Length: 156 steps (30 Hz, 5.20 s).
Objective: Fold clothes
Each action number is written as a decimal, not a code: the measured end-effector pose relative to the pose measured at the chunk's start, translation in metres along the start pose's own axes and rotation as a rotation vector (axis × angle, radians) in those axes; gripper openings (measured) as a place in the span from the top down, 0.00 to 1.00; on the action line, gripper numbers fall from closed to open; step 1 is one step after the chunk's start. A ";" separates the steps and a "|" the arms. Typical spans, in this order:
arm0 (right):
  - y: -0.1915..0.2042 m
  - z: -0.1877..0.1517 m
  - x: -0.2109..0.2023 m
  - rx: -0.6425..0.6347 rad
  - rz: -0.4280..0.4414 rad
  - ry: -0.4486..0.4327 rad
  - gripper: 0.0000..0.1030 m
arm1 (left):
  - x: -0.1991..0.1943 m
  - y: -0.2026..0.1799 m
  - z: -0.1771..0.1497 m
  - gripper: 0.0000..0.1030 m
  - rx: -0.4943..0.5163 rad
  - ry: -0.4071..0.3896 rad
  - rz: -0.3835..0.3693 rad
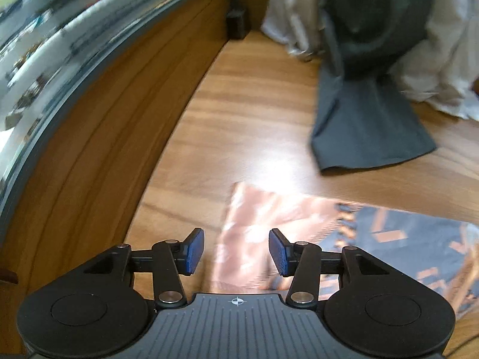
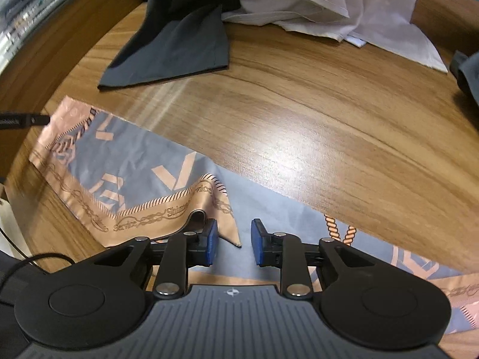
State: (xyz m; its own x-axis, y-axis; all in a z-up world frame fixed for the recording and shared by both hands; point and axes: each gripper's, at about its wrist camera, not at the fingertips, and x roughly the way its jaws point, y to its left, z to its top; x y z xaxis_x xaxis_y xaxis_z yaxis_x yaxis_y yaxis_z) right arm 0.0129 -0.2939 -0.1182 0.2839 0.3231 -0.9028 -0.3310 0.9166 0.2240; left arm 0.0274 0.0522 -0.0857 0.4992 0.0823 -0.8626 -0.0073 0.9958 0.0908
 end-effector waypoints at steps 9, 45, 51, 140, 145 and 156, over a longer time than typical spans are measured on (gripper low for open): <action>0.019 0.001 0.004 -0.128 -0.066 0.039 0.99 | 0.006 -0.048 -0.006 0.52 0.191 0.004 -0.175; -0.069 -0.028 -0.060 -0.037 -0.230 -0.094 0.83 | -0.018 -0.069 -0.022 0.42 0.101 -0.005 -0.166; -0.137 -0.068 -0.089 0.042 -0.269 -0.095 0.81 | -0.038 -0.123 -0.028 0.42 0.100 0.008 -0.202; -0.360 -0.184 -0.144 -0.060 -0.292 -0.084 1.00 | -0.070 -0.398 -0.051 0.36 0.315 0.118 -0.266; -0.368 -0.205 -0.188 0.069 -0.400 -0.177 1.00 | -0.065 -0.413 -0.048 0.36 0.369 0.119 -0.308; -0.391 -0.291 -0.229 0.336 -0.609 -0.142 0.99 | -0.061 -0.454 -0.044 0.36 0.579 0.121 -0.428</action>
State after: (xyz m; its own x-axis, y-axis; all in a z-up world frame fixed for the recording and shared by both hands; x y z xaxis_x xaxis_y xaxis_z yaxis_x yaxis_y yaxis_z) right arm -0.1847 -0.7950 -0.1065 0.4520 -0.2629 -0.8524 0.2129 0.9598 -0.1831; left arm -0.0385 -0.4035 -0.0961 0.2566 -0.2725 -0.9273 0.6431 0.7643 -0.0467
